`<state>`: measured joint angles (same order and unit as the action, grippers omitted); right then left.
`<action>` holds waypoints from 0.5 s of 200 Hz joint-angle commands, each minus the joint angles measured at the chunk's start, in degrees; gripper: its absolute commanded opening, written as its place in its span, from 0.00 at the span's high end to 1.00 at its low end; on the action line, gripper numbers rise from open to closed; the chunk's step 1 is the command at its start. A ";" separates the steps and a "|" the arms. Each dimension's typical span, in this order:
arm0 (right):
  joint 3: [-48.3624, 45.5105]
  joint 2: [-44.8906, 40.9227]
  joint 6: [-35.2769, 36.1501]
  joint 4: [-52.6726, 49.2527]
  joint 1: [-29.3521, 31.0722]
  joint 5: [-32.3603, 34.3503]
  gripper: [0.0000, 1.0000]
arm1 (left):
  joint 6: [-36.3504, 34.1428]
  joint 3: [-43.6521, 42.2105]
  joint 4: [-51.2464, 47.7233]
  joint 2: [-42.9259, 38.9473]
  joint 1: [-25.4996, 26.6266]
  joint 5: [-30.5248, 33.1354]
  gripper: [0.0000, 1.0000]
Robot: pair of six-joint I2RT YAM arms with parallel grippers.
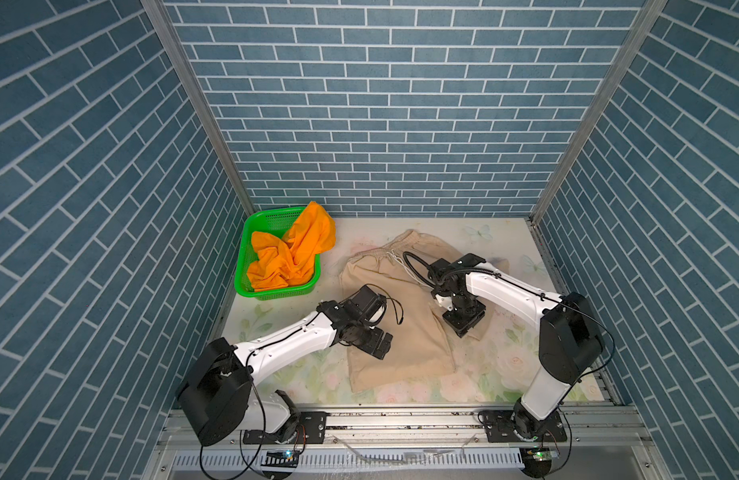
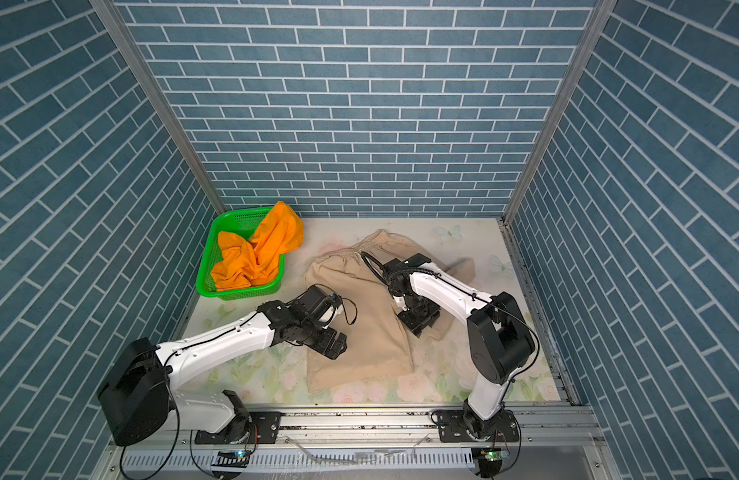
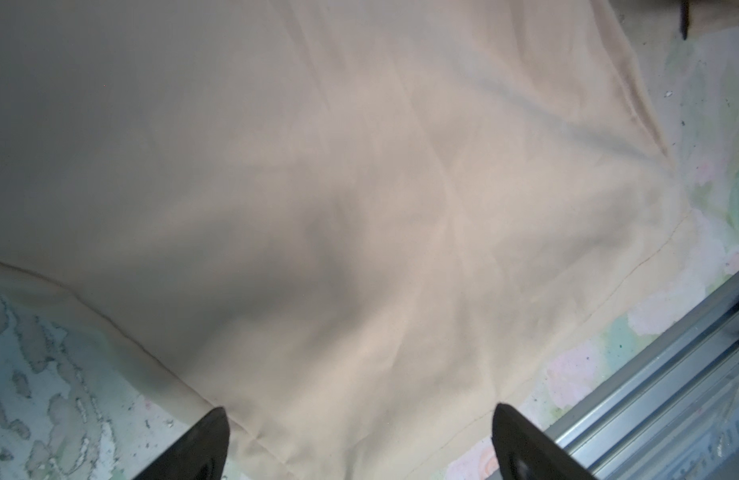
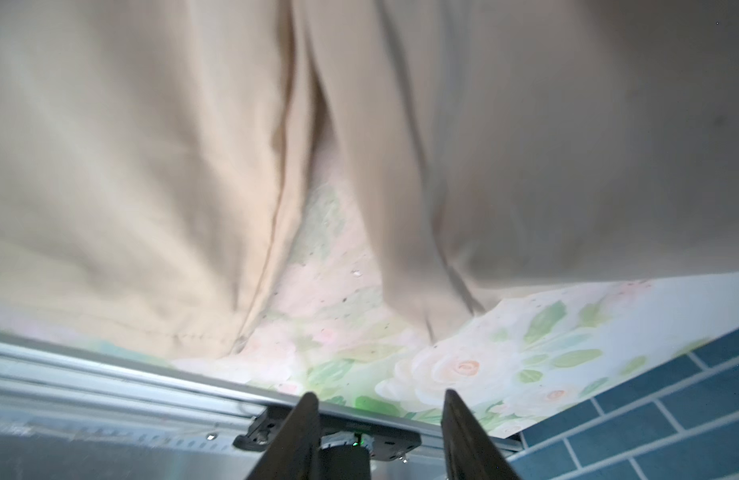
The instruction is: Fold and stack the shorts
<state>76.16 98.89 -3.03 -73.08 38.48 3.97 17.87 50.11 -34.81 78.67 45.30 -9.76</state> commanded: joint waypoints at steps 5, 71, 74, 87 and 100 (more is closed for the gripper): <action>1.69 -5.37 -6.25 4.24 -2.47 -7.78 0.44 | 1.20 6.35 -5.06 1.39 0.23 5.24 0.00; -13.90 -21.47 -20.64 33.99 -31.27 -4.54 0.37 | -0.97 9.67 4.79 4.82 7.37 -3.63 0.00; -14.96 -21.93 -21.03 35.22 -32.93 -4.74 0.36 | -0.99 9.86 5.17 5.39 7.61 -4.13 0.00; -19.22 -23.68 -22.06 40.59 -38.93 -7.88 0.36 | -1.14 11.30 6.13 8.52 8.88 -5.16 0.00; -22.48 -23.52 -22.46 44.81 -43.04 -8.71 0.34 | -1.41 12.69 6.55 11.15 10.12 -5.29 0.00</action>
<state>58.78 76.09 -20.29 -39.09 0.95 -2.76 17.52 60.23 -31.35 85.54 53.52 -12.56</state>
